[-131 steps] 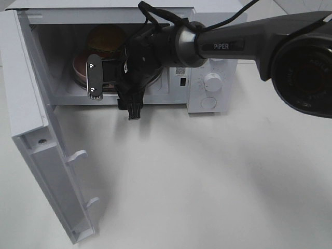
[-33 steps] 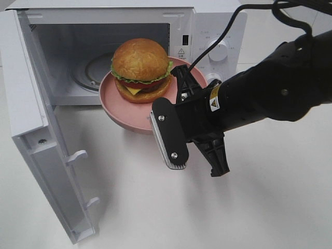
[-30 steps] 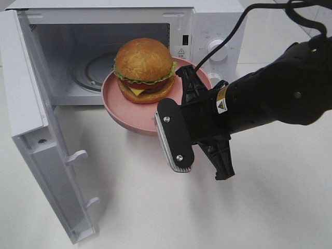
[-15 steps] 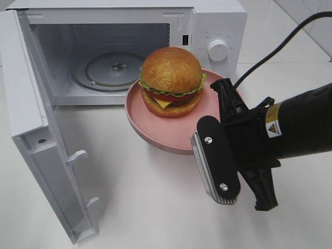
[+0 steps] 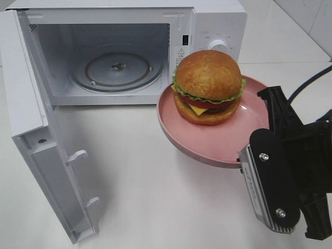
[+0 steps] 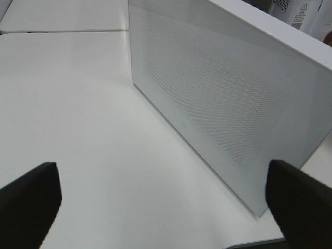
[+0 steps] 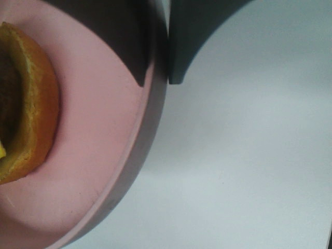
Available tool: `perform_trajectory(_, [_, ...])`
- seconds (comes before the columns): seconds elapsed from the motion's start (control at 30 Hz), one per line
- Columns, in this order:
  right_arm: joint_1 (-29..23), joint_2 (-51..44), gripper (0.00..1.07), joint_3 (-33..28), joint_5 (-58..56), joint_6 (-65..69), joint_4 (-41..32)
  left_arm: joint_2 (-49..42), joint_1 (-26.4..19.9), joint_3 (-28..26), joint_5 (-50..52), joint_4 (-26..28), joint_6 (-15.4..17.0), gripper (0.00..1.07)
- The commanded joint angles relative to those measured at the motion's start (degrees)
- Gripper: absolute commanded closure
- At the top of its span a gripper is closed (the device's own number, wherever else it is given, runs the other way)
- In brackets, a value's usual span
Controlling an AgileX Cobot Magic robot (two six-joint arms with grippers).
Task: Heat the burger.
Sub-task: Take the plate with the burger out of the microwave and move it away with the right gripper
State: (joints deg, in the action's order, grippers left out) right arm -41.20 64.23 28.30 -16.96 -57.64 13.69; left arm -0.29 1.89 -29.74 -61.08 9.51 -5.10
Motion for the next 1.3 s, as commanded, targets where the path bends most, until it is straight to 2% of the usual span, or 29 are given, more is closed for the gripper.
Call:
perform_trajectory(0.03, [0.2,-3.4,1.07,-0.3,-0.6,6.5,4.8,-0.3,-0.2,0.1,0.0,0.3,0.2,0.07])
perform_trajectory(0.07, [0.2,-3.4,1.07,-0.3,-0.6,6.5,4.8,-0.3,-0.2,0.1,0.0,0.3,0.2,0.07])
perform_trajectory(0.13, [0.2,-4.9,1.07,-0.6,-4.6,17.6,11.3,-0.3,-0.2,0.1,0.0,0.3,0.2,0.07])
perform_trajectory(0.2, [0.2,-4.9,1.07,-0.6,-5.4,20.2,12.9,-0.3,-0.2,0.1,0.0,0.3,0.2,0.07])
perform_trajectory(0.23, [0.2,-4.9,1.07,-0.6,-7.0,26.5,17.6,-0.3,-0.2,0.1,0.0,0.3,0.2,0.07])
perform_trajectory(0.27, [0.2,-4.9,1.07,-0.6,-7.0,26.5,17.6,-0.3,-0.2,0.1,0.0,0.3,0.2,0.07])
perform_trajectory(0.3, [0.2,-4.9,1.07,-0.6,-8.6,33.4,22.0,-0.3,-0.2,0.1,0.0,0.3,0.2,0.07])
perform_trajectory(0.33, [0.2,-4.9,1.07,-0.6,-8.6,33.4,22.0,-0.3,-0.2,0.1,0.0,0.3,0.2,0.07])
perform_trajectory(0.4, [0.2,-4.9,1.07,-0.6,-11.1,42.3,27.2,-0.3,-0.2,0.1,0.0,0.3,0.2,0.07])
perform_trajectory(0.47, [0.2,-4.9,1.07,-0.6,-13.3,46.8,29.5,-0.3,-0.2,0.1,0.0,0.3,0.2,0.07])
perform_trajectory(1.3, [0.2,-4.9,1.07,-0.6,-35.7,81.3,33.5,-0.3,-0.2,0.1,0.0,0.3,0.2,0.07])
